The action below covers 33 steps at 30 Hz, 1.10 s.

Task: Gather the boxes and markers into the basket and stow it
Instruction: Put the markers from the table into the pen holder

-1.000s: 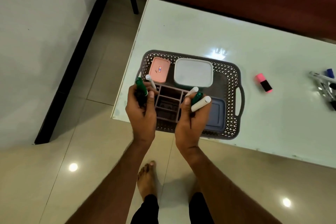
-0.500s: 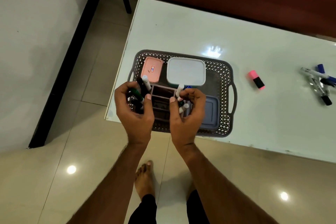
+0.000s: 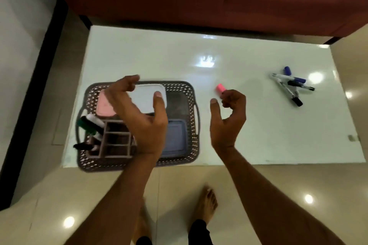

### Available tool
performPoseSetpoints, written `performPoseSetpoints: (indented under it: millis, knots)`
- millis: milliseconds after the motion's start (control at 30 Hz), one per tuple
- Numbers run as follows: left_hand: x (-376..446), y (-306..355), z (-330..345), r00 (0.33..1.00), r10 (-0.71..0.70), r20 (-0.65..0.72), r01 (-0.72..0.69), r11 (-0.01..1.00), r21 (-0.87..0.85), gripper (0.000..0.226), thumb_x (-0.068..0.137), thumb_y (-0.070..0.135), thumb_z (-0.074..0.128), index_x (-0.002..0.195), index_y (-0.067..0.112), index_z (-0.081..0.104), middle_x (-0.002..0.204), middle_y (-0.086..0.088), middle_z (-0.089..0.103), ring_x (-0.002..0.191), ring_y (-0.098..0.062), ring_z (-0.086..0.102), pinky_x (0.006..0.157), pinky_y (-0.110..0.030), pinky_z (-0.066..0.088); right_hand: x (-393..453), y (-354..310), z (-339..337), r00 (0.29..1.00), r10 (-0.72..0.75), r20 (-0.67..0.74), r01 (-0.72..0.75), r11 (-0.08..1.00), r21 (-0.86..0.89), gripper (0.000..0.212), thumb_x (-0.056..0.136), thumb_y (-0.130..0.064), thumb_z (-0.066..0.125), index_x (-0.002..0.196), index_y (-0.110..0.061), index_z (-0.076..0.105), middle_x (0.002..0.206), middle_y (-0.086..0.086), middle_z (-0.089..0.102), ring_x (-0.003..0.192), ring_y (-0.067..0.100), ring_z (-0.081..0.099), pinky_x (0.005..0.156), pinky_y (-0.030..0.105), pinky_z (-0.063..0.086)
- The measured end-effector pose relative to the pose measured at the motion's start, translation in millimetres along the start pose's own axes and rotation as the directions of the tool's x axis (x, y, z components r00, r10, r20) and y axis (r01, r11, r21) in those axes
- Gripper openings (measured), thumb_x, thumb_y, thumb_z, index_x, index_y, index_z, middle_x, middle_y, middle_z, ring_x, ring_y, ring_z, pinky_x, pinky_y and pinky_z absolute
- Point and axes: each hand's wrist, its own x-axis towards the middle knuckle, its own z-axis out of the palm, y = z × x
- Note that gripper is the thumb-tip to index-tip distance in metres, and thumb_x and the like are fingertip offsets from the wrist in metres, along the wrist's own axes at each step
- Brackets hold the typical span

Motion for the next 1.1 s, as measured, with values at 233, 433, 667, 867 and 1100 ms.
performPoseSetpoints:
  millis: [233,433,667,867,1100]
  knots:
    - [-56,33,166,0.911,0.040,0.410,-0.052,0.998,0.019,0.026,0.092,0.003,0.065,0.116,0.011,0.062,0.115,-0.006,0.058,0.105,-0.016,0.056,0.091,-0.045,0.050,110,91,-116,0.998,0.014,-0.068,-0.029,0.976,-0.217,0.014,0.093,-0.004,0.061,0.106,-0.007,0.065,0.099,0.009,0.065,0.086,0.026,0.059,0.077,0.039,0.051]
    - [-102,35,284,0.710,0.112,0.695,-0.202,0.978,0.049,0.019,0.097,0.013,0.059,0.112,0.019,0.067,0.114,0.002,0.062,0.109,-0.020,0.058,0.093,-0.037,0.043,194,165,-197,0.997,-0.043,-0.064,0.013,0.909,-0.416,0.013,0.095,-0.003,0.056,0.101,-0.007,0.067,0.098,-0.001,0.066,0.082,0.026,0.061,0.072,0.039,0.053]
    - [-103,27,400,0.556,0.173,0.813,-0.358,0.933,0.047,0.020,0.099,0.010,0.057,0.117,0.009,0.067,0.115,-0.007,0.066,0.109,-0.026,0.059,0.096,-0.040,0.050,252,229,-243,0.981,0.159,0.110,-0.056,0.780,-0.623,0.041,0.088,0.010,0.058,0.119,-0.016,0.061,0.117,0.002,0.067,0.108,0.025,0.060,0.090,0.025,0.043]
    - [-106,16,457,0.391,0.129,0.911,-0.483,0.872,0.084,0.029,0.093,-0.002,0.059,0.117,0.011,0.066,0.113,-0.010,0.068,0.109,-0.029,0.058,0.092,-0.041,0.051,268,250,-238,0.931,0.178,0.317,0.097,0.719,-0.688,0.045,0.084,0.012,0.061,0.121,-0.012,0.053,0.111,0.012,0.063,0.097,0.029,0.056,0.079,0.036,0.046]
    - [-112,8,476,0.283,0.053,0.958,-0.583,0.802,0.128,0.012,0.089,0.000,0.058,0.096,0.008,0.063,0.099,-0.014,0.066,0.098,-0.034,0.060,0.077,-0.042,0.048,266,268,-237,0.941,0.131,0.311,0.121,0.728,-0.675,0.039,0.086,0.010,0.061,0.114,-0.015,0.051,0.099,0.004,0.066,0.090,0.025,0.056,0.078,0.043,0.052]
